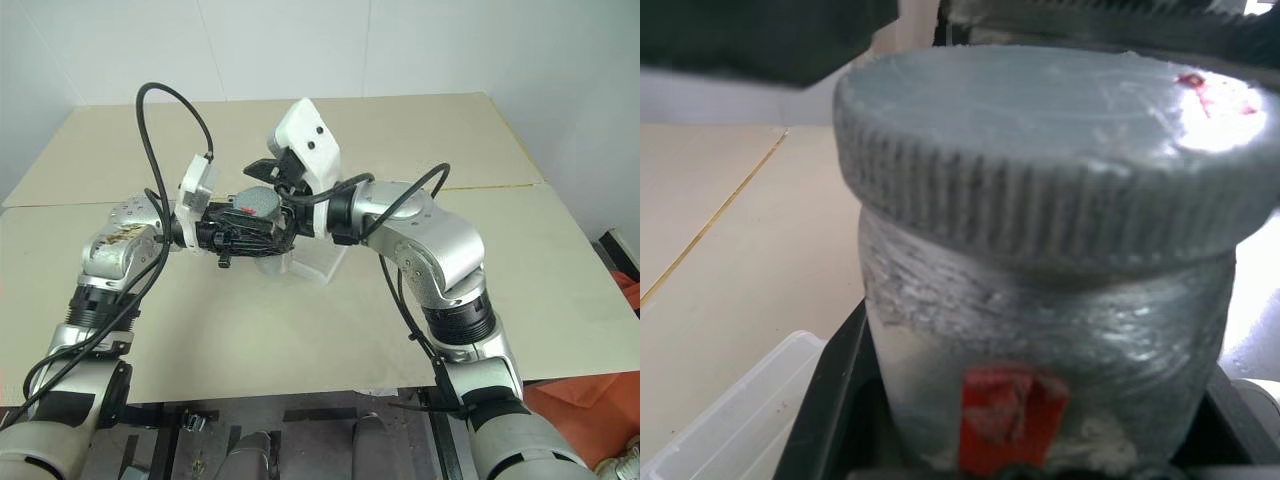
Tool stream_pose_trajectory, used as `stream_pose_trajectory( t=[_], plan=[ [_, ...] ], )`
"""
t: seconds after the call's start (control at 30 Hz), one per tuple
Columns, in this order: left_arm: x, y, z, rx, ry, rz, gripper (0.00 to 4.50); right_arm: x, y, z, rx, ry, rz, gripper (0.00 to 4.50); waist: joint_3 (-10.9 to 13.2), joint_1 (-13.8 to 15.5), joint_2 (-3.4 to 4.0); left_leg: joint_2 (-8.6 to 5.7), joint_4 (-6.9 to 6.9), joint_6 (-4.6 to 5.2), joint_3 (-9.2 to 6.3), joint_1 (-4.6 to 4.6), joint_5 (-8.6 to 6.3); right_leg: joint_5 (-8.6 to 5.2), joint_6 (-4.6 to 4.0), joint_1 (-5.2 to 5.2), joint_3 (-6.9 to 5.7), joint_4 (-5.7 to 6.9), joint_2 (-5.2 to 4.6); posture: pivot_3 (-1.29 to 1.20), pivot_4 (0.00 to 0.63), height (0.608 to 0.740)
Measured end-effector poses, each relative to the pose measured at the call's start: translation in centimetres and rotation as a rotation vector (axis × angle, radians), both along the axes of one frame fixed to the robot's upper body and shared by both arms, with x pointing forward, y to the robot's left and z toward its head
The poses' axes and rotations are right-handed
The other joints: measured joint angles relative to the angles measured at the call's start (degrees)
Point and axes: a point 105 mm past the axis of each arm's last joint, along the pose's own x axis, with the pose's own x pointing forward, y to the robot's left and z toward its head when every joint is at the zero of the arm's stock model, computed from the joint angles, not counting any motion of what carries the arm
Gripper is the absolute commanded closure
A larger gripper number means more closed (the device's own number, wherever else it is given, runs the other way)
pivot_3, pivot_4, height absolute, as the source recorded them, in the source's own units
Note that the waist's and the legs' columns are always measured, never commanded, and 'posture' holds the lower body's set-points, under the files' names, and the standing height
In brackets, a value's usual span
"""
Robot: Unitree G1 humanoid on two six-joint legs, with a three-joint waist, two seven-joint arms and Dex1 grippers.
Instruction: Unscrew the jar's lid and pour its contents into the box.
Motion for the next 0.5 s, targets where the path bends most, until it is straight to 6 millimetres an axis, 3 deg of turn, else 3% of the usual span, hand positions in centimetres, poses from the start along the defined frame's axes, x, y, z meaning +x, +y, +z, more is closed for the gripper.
stream_pose_trajectory(
  t=[0.5],
  plan=[
    [0.15, 0.31, 0.04, 0.009, -0.002, 0.019, 2.58, 0.53, -0.94, -0.23, -0.024, -0.015, -0.021, 0.02, 0.00, -0.02, 0.00, 0.00, 0.00, 0.00, 0.00, 0.00, 0.00, 0.00, 0.00, 0.00, 0.00, 0.00, 0.00, 0.00, 0.150, 0.740]
  ],
)
